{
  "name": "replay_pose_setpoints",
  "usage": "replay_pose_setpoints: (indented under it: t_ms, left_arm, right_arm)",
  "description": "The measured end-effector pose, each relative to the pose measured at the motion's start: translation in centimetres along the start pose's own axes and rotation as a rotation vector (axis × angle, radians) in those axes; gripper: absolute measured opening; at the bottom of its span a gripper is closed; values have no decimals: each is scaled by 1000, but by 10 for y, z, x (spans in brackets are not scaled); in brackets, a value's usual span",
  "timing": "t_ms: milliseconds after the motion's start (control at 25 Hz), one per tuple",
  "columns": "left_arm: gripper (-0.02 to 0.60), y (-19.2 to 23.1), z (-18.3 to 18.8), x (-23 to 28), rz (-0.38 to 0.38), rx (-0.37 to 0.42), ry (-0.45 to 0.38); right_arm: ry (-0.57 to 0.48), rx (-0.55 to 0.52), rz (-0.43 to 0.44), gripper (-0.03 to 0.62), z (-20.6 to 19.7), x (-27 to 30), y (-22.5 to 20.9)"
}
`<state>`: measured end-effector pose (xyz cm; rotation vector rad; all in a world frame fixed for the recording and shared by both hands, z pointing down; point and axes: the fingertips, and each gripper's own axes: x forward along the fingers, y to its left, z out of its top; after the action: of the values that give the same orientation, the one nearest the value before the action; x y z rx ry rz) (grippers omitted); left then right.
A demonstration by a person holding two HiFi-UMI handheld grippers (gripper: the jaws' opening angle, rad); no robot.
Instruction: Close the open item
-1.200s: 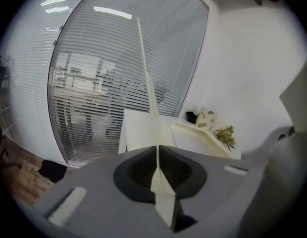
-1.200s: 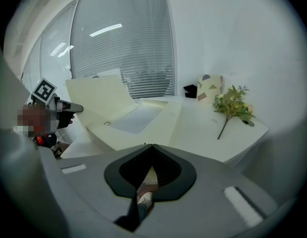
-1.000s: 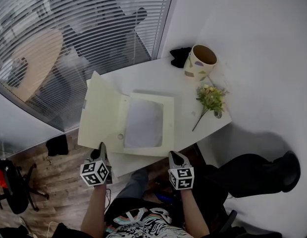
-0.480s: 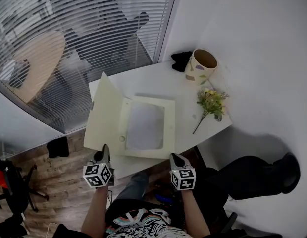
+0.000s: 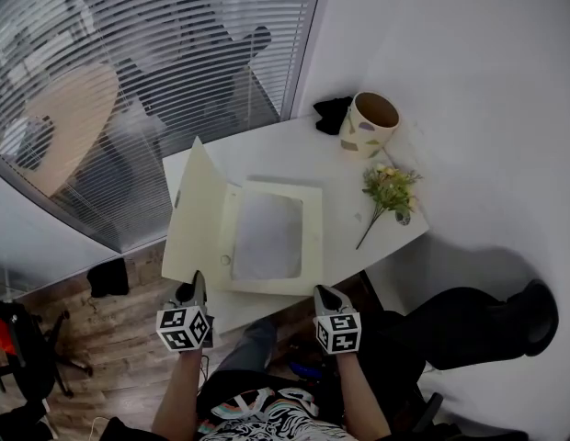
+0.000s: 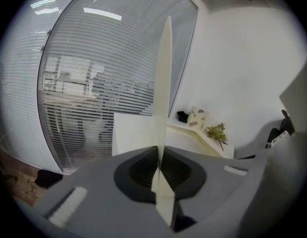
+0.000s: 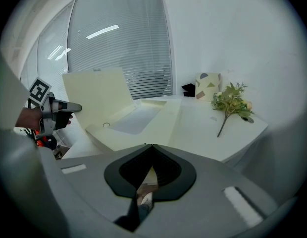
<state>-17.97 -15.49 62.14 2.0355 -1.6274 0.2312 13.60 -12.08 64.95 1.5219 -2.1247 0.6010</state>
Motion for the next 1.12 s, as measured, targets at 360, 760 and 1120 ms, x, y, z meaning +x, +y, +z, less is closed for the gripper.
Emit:
replay_pose_setpoints:
  t_ms: [360,760,1120]
  left_arm:
    - [63,-18,5,0,-25,64,-1]
    - [74,-43,9,0,-59,174,11]
    - [81,-66,9,1,-85,286,25]
  right_arm:
    - [-25,13,-5,0,0,0,-2]
    - [-41,-1,-15,0,0,-1,0]
    - [-34,4,-2,0,2,-1,1]
